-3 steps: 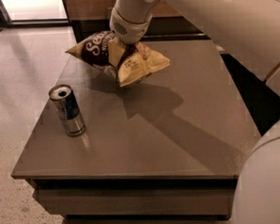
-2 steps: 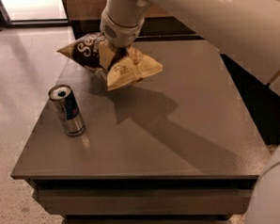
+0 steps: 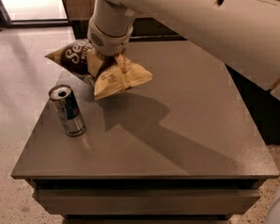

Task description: Move brown chip bag near redbull can

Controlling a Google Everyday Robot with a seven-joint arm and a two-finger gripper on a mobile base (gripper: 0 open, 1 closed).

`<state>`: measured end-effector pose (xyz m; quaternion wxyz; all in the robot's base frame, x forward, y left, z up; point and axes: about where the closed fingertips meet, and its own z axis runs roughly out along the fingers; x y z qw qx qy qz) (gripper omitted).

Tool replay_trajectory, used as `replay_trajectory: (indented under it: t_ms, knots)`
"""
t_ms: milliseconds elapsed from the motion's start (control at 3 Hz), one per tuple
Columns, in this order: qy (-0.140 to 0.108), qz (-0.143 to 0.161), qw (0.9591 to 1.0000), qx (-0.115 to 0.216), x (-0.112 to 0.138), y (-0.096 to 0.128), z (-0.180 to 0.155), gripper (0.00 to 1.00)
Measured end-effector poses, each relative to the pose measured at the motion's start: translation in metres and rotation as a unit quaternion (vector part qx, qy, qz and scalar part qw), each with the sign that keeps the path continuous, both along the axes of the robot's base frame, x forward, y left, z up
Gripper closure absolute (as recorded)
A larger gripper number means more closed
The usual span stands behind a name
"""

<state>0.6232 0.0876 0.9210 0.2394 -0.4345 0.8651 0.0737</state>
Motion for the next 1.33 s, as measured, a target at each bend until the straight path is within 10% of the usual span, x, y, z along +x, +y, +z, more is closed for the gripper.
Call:
replay_trajectory:
  t_ms: [667, 1333]
  knots:
    - [0.017, 0.016, 0.9997, 0.004, -0.023, 0.017, -0.01, 1.0]
    - [0.02, -0.009, 0.9997, 0.011, -0.029, 0.015, -0.016, 0.61]
